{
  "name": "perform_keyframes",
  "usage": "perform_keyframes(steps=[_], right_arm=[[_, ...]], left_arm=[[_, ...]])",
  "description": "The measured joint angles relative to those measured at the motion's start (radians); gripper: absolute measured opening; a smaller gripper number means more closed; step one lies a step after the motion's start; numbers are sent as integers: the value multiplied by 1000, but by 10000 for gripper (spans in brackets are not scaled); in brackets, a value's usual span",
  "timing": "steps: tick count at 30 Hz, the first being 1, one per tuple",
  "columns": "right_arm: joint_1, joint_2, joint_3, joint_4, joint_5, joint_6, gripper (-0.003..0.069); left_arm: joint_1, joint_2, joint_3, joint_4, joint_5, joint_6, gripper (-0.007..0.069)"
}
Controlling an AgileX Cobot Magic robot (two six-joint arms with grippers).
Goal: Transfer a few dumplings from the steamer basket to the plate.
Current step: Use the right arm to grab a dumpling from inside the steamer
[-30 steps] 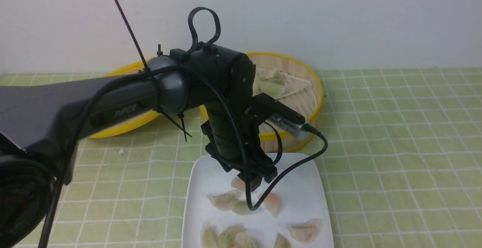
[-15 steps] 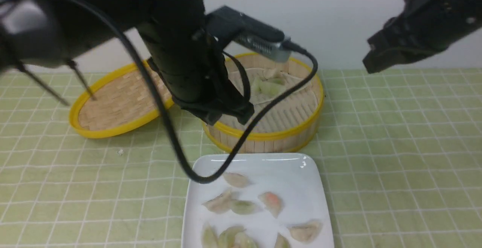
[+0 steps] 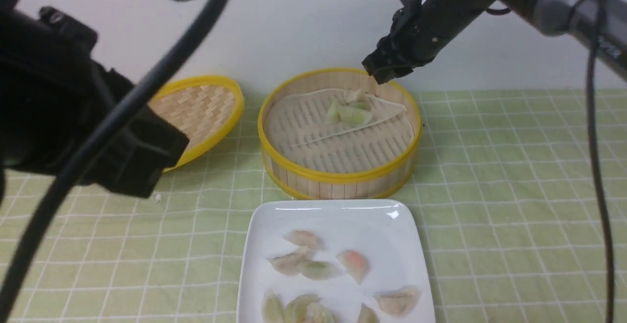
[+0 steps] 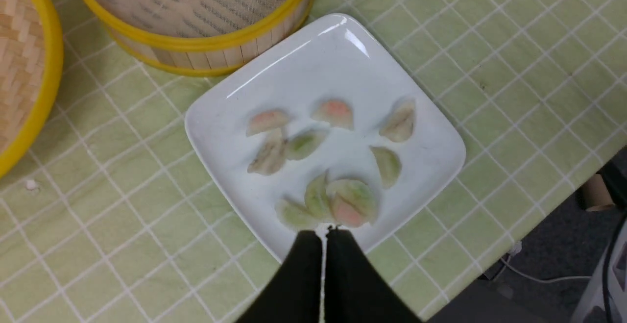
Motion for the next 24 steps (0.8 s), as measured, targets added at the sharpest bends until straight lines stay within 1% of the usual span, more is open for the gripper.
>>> perform_keyframes(steps=[3,4,5,6,10,12,17,18,20,22,24], right_arm=[[0,79,-75,-1,-8,-19,288],[0,124,-109,-1,-15,-22,331],[0,149,-130,-1,-18,-24,359],[0,149,-134,-1,-20,-24,365],[0,240,-192,0,-45,-26,444],[0,270,-199,0,-55,-27,456],[0,322,-199,0,-65,-27,459],[0,324,-200,1,-75,-27,455],[0,325,-205,1,-87,-27,409],[1,327,-210,2,-83,-27,307],[2,328,-227,2,-68,-27,181]], left_arm=[[0,-42,33,0,1,-30,-6],[0,-66,52,0,4,-45,-6],[0,-77,58,0,4,-51,-6],[0,-79,62,0,5,-54,-6],[0,-116,93,15,16,-74,-6],[0,-119,96,33,16,-75,-6],[0,-119,101,71,16,-84,-6],[0,-119,101,76,16,-86,-6],[0,-119,101,86,16,-86,-6],[0,-119,101,90,16,-86,-6],[0,-119,101,95,16,-86,-6]])
